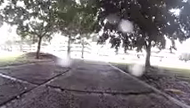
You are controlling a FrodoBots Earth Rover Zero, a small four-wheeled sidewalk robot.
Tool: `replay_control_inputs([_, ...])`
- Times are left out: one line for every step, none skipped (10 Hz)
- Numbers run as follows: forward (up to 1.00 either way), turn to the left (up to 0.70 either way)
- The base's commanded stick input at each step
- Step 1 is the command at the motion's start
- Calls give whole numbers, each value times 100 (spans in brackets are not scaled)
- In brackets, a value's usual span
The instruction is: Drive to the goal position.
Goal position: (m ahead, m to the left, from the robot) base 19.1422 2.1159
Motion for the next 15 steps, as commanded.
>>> replay_control_inputs([70, 0])
replay_control_inputs([70, 0])
replay_control_inputs([70, 0])
replay_control_inputs([70, 0])
replay_control_inputs([70, 0])
replay_control_inputs([70, 0])
replay_control_inputs([70, 0])
replay_control_inputs([70, 0])
replay_control_inputs([70, 0])
replay_control_inputs([70, 0])
replay_control_inputs([70, 0])
replay_control_inputs([70, 0])
replay_control_inputs([70, 0])
replay_control_inputs([70, 0])
replay_control_inputs([70, 0])
